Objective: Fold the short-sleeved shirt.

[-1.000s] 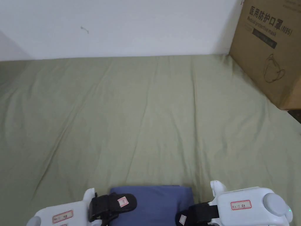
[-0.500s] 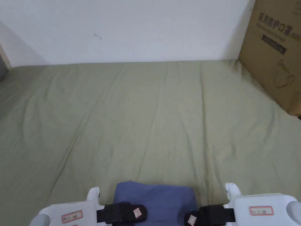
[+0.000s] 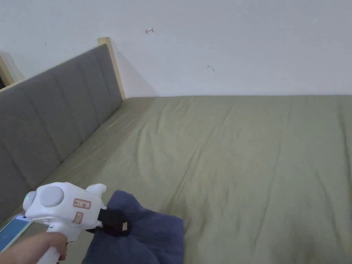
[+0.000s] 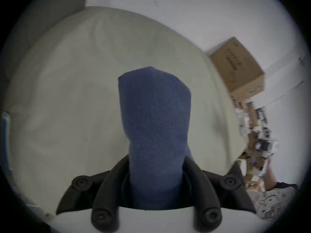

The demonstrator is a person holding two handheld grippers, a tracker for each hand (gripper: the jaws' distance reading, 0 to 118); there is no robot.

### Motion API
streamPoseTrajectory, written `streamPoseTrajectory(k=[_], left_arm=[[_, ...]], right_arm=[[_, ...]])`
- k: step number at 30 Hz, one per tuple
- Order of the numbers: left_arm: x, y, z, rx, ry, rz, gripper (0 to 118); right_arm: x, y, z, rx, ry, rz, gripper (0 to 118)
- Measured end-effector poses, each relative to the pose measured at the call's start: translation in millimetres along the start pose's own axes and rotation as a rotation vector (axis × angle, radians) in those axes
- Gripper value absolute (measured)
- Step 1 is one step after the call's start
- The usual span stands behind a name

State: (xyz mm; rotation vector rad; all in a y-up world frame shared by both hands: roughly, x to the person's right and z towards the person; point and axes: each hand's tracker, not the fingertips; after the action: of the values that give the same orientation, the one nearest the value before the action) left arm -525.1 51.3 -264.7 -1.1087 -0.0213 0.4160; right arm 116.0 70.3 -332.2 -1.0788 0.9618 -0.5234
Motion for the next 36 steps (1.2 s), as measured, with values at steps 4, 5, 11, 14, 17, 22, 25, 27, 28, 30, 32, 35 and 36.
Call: streamPoseTrajectory(k=[4,5,11,14,17,22,25,27,28,30,32,35,36], left_arm=[[-32,6,7,0.005,0.291,0.008,63],[-14,1,12,0.023,0.371,-0.003,90],[-35,-37,34,0.103,0.498,0.052,117],[-14,-52,49,0.149,0.537,0.023,117],[-17,-44,35,0.182,0.490,-0.037,117],[154,-169,-4,0.178,0.249,-0.129,57],[211,-127,5,0.186,0.139,-0.181,3],[237,-94,2,0.213,0.028,-0.174,3],[263,-93,6,0.250,-0.001,-0.156,3],[319,-110,19,0.346,-0.076,-0.128,3],[324,-76,30,0.483,-0.106,-0.137,3],[389,-107,68,0.701,-0.025,-0.207,3],[405,-118,76,0.777,-0.012,-0.233,3]], right_arm=[[-8,-2,-5,-0.008,-0.050,0.004,0],[-10,-2,-6,-0.010,-0.058,0.003,0],[-20,0,-5,-0.006,-0.091,0.045,0],[-21,3,-2,0.009,-0.104,0.057,0],[-22,4,5,0.029,-0.115,0.073,0],[-27,5,19,0.064,-0.146,0.092,0],[-32,9,33,0.084,-0.175,0.078,0],[-39,12,43,0.108,-0.225,0.070,0],[-39,14,51,0.126,-0.234,0.071,0],[-47,17,66,0.173,-0.256,0.076,0],[-65,18,81,0.295,-0.311,0.153,0],[-91,16,99,0.491,-0.372,0.272,0],[-97,14,102,0.551,-0.404,0.320,0]])
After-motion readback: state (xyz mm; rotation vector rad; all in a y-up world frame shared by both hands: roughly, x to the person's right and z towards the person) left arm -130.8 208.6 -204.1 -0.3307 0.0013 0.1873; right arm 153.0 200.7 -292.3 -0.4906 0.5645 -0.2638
